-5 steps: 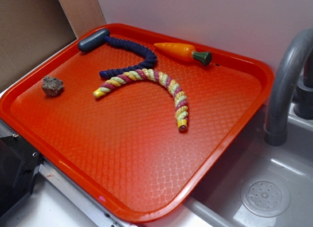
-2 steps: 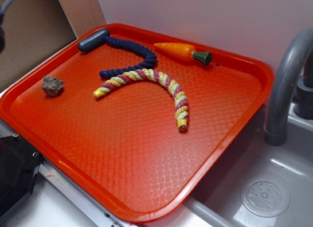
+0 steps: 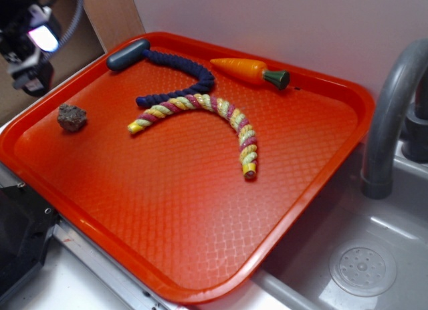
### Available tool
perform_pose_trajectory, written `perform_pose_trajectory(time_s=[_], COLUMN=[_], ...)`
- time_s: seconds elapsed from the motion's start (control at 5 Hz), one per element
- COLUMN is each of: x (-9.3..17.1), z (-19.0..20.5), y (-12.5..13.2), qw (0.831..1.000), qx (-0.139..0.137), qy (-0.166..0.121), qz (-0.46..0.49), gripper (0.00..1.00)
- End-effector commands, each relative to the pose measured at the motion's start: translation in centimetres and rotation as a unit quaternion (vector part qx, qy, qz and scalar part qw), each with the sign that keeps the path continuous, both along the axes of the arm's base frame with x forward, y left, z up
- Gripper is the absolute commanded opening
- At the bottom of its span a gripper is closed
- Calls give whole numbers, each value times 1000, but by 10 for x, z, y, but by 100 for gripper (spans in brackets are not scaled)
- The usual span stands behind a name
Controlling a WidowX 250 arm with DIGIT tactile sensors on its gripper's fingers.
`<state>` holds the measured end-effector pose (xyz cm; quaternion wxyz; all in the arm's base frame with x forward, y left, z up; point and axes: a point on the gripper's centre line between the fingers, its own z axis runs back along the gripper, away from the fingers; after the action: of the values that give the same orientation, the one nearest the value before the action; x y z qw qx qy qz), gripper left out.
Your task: Grab the rock.
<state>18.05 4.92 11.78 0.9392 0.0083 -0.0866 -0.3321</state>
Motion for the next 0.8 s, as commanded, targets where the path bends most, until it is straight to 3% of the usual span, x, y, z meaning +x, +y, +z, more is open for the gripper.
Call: perform_pose_trajectory(time_s=[0.0, 0.4, 0.6], x=[21, 23, 20], z=[-34, -54, -65], y=[41, 52, 48], qw=[1000, 998, 997], qx=[16, 47, 49], qy=[17, 30, 47], qz=[-7, -20, -41], gripper=[100, 100, 100])
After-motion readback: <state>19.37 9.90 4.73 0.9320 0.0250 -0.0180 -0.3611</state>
